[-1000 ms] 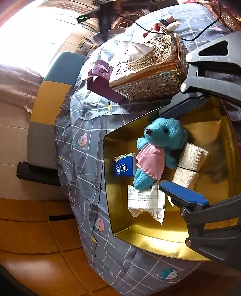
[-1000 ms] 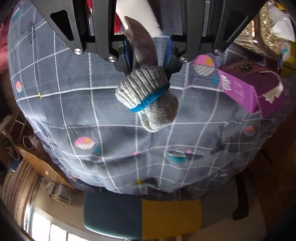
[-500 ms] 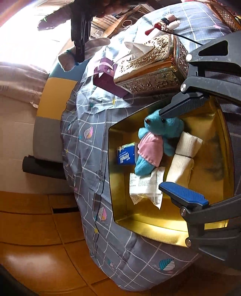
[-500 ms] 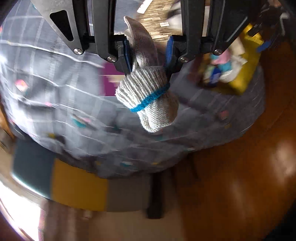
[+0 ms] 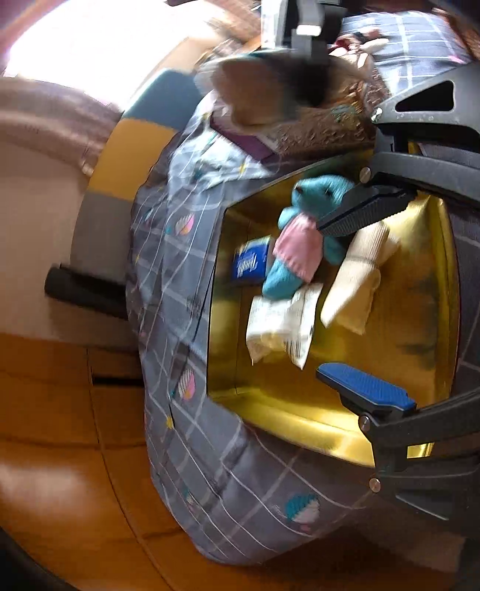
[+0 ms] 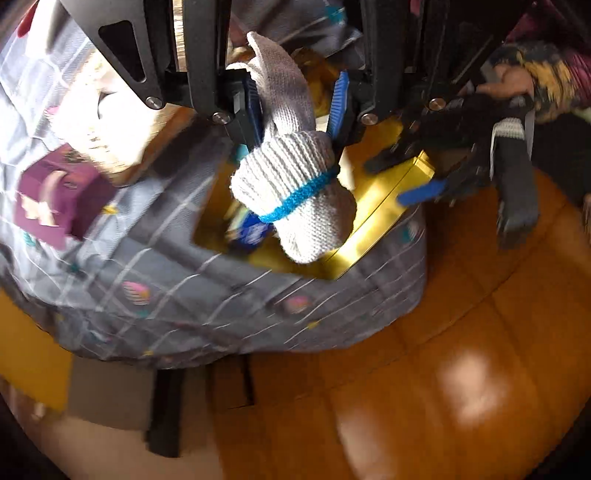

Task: Organize soft objects
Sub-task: 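Carry the grey knit sock into the gold tray and open the right tool, then move both tools back to the remaining items on the bed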

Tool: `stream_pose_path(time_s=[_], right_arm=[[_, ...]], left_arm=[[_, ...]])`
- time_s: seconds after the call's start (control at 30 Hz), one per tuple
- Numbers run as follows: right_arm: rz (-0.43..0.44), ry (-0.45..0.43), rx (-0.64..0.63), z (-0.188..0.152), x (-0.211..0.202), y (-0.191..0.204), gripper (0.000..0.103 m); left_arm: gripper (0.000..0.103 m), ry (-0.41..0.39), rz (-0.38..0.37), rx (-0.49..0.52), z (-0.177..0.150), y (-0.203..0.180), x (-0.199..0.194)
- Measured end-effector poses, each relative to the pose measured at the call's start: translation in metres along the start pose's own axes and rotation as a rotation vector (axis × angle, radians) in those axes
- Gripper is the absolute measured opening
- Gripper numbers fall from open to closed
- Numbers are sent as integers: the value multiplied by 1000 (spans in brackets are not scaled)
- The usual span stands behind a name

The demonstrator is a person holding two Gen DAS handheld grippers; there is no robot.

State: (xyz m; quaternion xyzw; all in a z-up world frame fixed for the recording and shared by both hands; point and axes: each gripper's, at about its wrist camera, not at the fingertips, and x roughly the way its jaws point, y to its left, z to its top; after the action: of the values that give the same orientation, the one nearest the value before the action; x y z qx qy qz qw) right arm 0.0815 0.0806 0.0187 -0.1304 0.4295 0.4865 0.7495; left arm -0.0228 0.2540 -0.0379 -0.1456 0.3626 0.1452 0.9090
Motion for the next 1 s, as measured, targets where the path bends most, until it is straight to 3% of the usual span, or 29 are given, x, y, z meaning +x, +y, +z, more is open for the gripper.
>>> stream_pose_path(time_s=[0.3,0.4,0.43,0.47,0.63,0.77,1.0], right_arm=[[2,138,-82,-30,70,36,39],[-8,152,-84,-33,84,36,60],[-15,148,-83,-34,86,36,71],[-19,143,-80,-35,86,36,73],[-59,94,-84,-38,77,36,73],[-170,54,-121,-41,65,41,73],[-229,-49,-100,-46,34,38,76]], left_arm=[[72,-31,68,-61,0,33,-6],[72,-29,71,-55,-2,34,-5],[72,-29,71,-53,-3,33,-5],[72,-28,70,-52,-3,33,-5],[72,-33,60,-30,-3,25,-7],[72,-45,54,-6,-3,15,-11],[72,-71,29,47,-2,-6,-21]])
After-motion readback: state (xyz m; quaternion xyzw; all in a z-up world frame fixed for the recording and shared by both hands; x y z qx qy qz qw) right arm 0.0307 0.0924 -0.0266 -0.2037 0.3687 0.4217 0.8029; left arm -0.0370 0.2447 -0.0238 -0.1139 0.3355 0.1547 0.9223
